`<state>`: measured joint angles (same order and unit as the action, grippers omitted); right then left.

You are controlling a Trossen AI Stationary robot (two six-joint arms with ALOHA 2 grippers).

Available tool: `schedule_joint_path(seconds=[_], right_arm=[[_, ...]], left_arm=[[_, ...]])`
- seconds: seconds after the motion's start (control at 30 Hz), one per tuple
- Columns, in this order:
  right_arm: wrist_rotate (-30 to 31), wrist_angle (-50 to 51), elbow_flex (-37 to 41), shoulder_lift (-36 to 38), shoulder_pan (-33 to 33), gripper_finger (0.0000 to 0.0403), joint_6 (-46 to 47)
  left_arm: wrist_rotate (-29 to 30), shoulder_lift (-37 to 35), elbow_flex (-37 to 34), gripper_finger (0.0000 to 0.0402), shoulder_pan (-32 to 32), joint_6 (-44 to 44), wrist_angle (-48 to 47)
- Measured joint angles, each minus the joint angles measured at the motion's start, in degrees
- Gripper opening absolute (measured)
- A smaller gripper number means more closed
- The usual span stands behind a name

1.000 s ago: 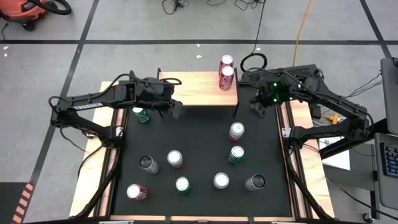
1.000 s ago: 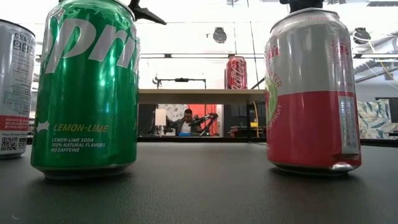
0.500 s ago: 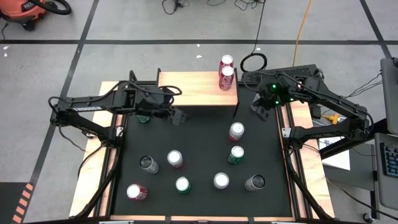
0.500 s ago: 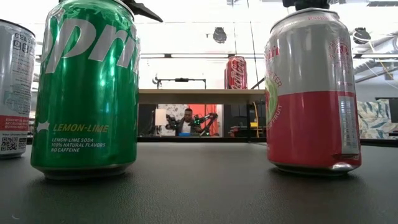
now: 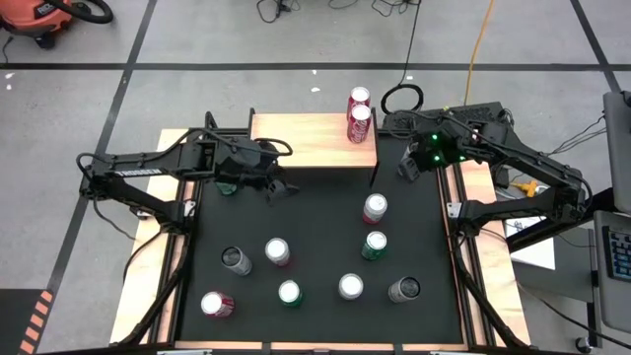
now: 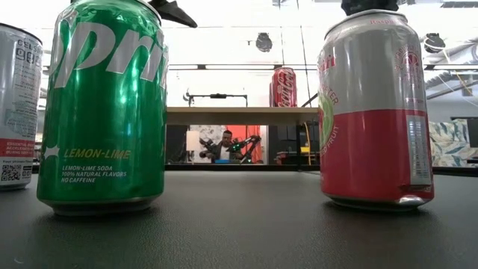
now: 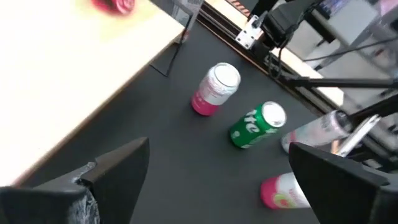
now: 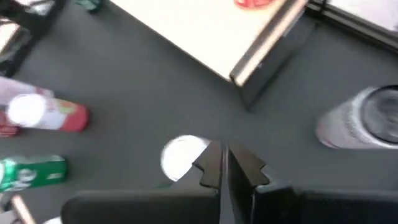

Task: Place canned beverage on shelf
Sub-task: Put the top white pink soda can on the shelf

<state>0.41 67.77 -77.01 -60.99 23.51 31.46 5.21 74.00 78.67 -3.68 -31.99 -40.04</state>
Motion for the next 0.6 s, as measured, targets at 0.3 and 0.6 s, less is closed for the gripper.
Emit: schedule_joint_path(seconds=[0.3,0.6], right_arm=[[7.6,7.4,0.0,-0.1,0.3,0.0,7.5],[10.1,7.5,0.0,-0.8,0.5,0.0,7.8]], left_arm=[[-0.7,-0.8,0.0,0.0386,-1.2,5.1,0.2],[-0.5,-0.7,0.0,0.0386,-1.6,5.8,0.3]])
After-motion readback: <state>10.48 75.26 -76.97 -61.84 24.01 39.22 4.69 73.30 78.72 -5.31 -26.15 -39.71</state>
